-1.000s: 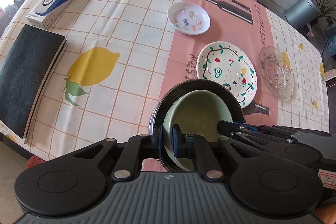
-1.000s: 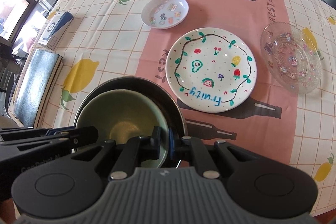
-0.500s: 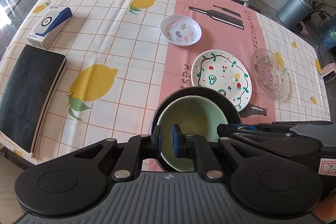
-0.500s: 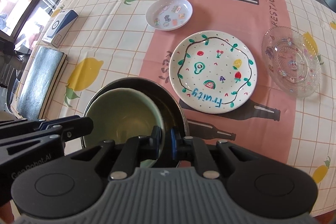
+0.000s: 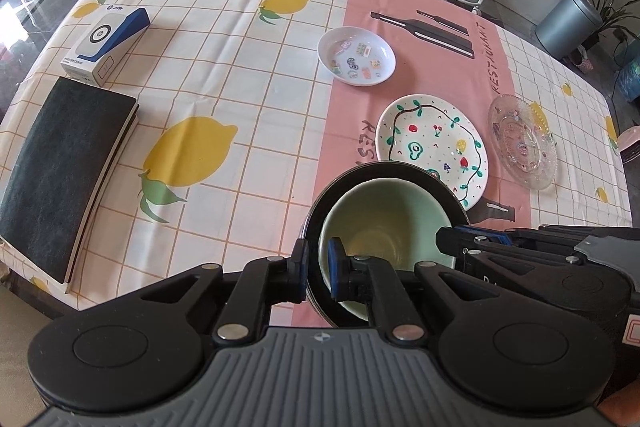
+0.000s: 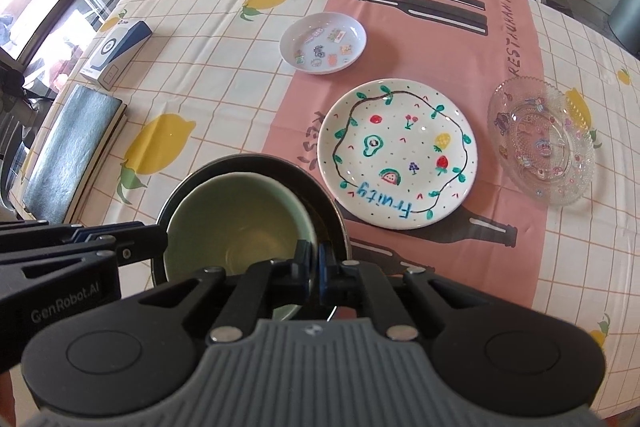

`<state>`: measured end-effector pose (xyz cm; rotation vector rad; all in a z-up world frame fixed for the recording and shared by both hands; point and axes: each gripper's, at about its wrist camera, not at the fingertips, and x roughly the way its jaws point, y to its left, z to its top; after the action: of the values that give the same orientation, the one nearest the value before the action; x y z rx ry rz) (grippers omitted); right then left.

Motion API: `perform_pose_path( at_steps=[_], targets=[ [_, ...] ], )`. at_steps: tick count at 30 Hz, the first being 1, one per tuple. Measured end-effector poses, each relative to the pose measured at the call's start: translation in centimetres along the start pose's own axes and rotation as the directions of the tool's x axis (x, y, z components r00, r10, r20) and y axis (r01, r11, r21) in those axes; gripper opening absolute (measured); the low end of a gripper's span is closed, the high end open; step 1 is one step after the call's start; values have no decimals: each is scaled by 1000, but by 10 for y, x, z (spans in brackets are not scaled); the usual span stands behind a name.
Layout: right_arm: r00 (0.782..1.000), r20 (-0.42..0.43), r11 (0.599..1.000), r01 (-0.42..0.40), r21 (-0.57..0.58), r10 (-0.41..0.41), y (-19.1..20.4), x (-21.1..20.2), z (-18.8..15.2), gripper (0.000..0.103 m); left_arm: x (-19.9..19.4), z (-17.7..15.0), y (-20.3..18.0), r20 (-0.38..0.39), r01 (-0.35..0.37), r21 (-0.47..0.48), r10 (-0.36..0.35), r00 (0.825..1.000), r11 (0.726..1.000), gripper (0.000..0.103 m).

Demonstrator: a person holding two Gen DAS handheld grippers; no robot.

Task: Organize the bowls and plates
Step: 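Hold the green bowl seated inside the steel bowl with the left gripper, then open the left gripper to release the green bowl, then move both grippers to the white 'Fruity' plate and grasp its rim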

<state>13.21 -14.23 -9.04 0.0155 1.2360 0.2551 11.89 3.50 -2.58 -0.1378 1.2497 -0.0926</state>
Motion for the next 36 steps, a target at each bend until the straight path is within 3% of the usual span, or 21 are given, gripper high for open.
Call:
perform_pose_path(
  at_steps=[2,10,14,19,22,26,28,30,32,36],
  targets=[
    [1000,19,1000,-17,-4,17,-2,-7,-1,8,-4,1,-2,12,9,-1,-9,1000,1000,11],
    [984,155,995,-92,25,87,-32,-51,-5,8,-29,1,-43,137,89,105,-103,985,991,11],
    [968,232,992,-113,51,99,-61,-68,-7,8,-33,1,-63,190,136,155,-164,968,979,11],
    [932,352,990,-120,73,87,-105,-76,-19,8,-27,3,-75,251,231,97,-249,936,968,16],
    [919,387,982,-138,129,78,-136,-71,-29,9,-15,7,-80,265,252,100,-270,926,963,18],
    [913,391,964,-199,175,118,-161,-51,-38,11,6,23,-79,225,235,126,-259,939,964,24],
    [914,385,958,-213,193,126,-168,-38,-41,18,16,36,-75,155,254,162,-278,948,954,39],
    [918,376,952,-219,212,127,-171,-24,-41,25,25,46,-71,106,251,180,-273,956,951,44],
    [927,353,946,-222,234,130,-174,-8,-39,28,33,55,-69,75,206,210,-226,971,956,50],
    [939,307,925,-247,289,155,-177,18,-29,32,49,75,-68,48,129,287,-148,988,949,51]
  ],
)
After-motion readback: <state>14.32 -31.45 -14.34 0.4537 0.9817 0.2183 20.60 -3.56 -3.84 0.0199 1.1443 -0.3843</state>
